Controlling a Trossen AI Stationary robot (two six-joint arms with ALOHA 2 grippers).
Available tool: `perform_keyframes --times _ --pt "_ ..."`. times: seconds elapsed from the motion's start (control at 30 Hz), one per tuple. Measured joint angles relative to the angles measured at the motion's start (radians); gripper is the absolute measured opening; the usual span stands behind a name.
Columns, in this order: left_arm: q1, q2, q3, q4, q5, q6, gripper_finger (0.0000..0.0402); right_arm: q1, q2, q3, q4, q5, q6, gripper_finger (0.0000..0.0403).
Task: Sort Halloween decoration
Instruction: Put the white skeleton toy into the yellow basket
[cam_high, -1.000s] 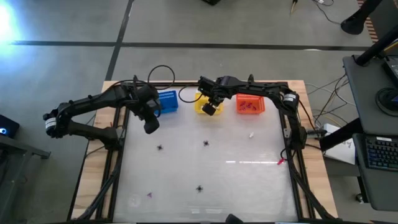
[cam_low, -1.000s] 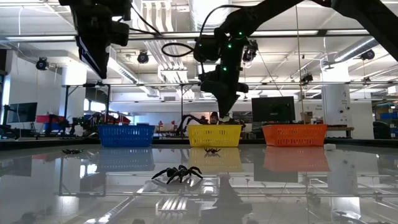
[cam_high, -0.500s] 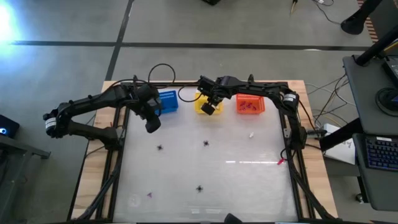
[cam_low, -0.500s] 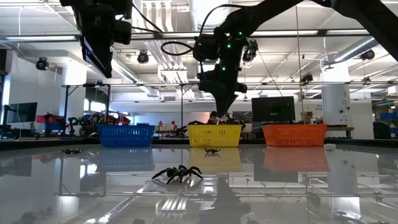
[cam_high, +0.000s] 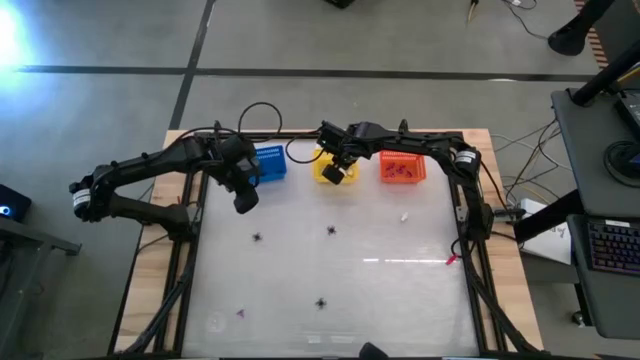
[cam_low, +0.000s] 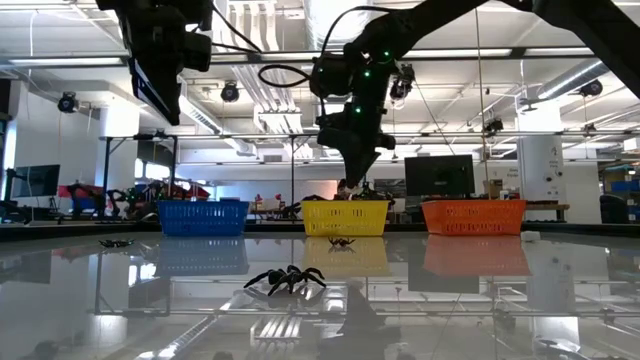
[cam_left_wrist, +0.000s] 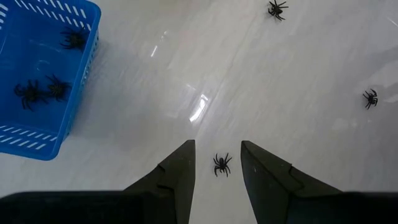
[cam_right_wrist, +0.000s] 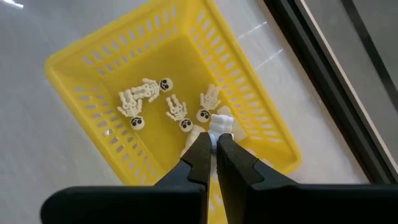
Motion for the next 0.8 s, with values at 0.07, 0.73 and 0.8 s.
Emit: perform_keyframes --times 0.07,0.73,0.8 --pt "0.000 0.000 0.000 0.000 0.000 0.000 0.0111 0.000 0.000 0.000 0.007 0.000 0.000 0.0013" --pt "0.000 0.000 0.000 -0.001 0.000 0.000 0.0111 0.000 0.000 0.000 0.071 -0.027 0.072 0.0013" --pt "0.000 0.000 0.000 -0.001 0.000 0.000 0.0111 0.000 0.000 0.000 0.071 -0.027 0.072 0.0013"
